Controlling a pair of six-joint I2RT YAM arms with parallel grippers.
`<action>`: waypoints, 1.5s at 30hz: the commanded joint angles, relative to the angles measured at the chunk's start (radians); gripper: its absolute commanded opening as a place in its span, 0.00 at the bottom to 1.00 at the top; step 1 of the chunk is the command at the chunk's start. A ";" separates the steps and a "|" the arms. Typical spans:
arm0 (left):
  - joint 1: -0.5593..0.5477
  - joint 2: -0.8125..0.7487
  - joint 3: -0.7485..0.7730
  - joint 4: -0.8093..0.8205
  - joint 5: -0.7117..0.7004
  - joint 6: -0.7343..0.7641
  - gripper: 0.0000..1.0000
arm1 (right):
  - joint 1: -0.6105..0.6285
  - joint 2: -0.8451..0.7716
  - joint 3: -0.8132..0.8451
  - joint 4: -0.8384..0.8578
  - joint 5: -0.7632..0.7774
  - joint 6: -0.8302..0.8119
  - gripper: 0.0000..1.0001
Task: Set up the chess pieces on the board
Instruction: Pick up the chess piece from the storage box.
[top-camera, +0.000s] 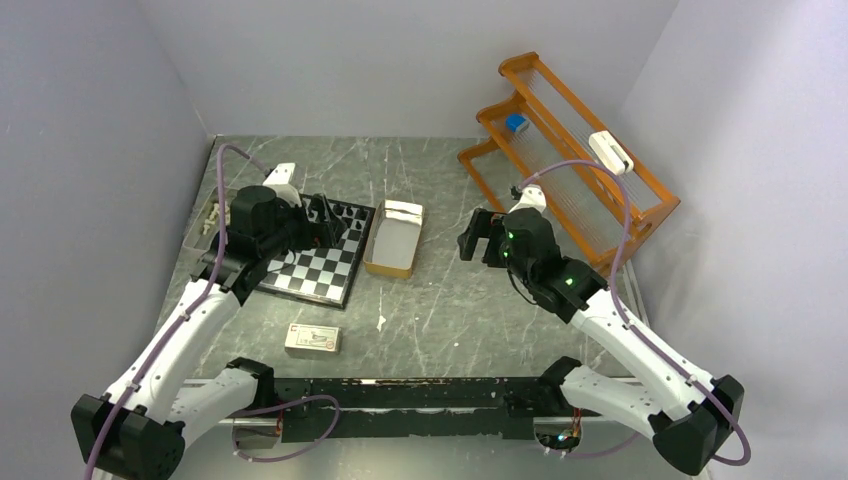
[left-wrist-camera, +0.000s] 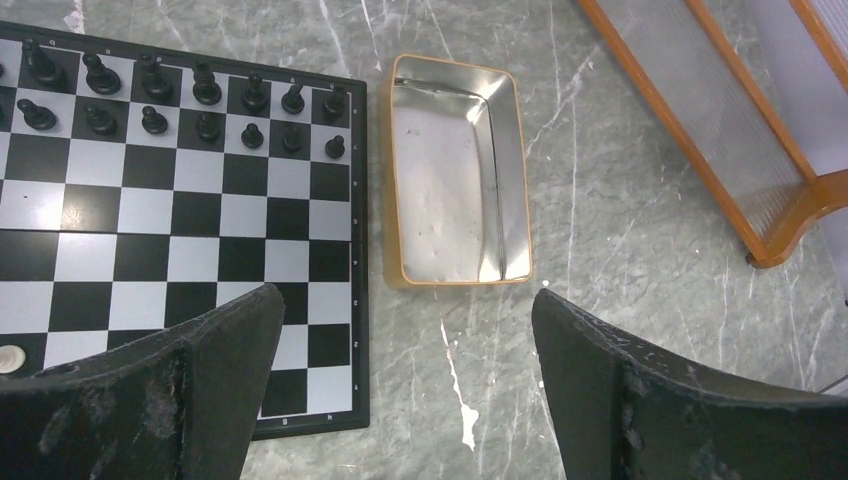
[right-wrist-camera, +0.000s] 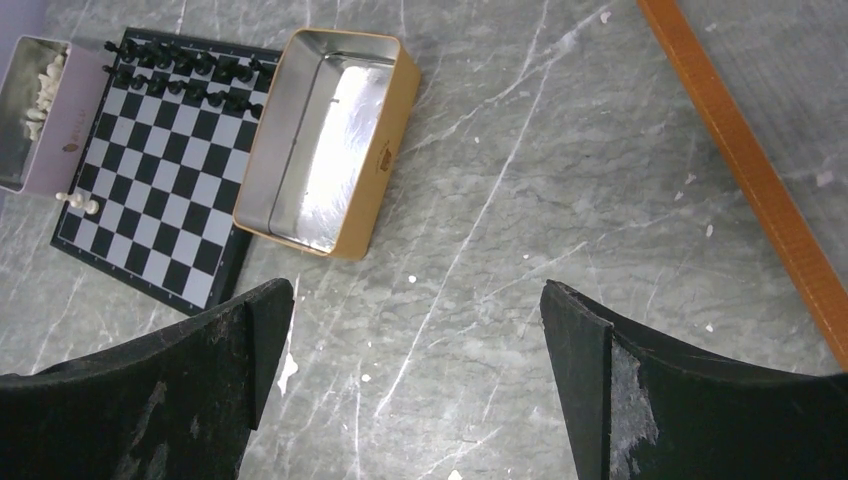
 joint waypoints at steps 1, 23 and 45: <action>-0.009 -0.012 -0.009 0.026 0.024 0.000 0.99 | 0.006 -0.029 0.017 0.001 0.023 -0.014 1.00; 0.054 0.227 0.242 -0.137 -0.723 0.011 0.80 | 0.006 -0.094 0.012 0.030 -0.135 -0.122 1.00; 0.578 0.733 0.481 -0.102 -0.489 -0.095 0.51 | 0.007 -0.240 -0.103 0.146 -0.236 -0.133 0.97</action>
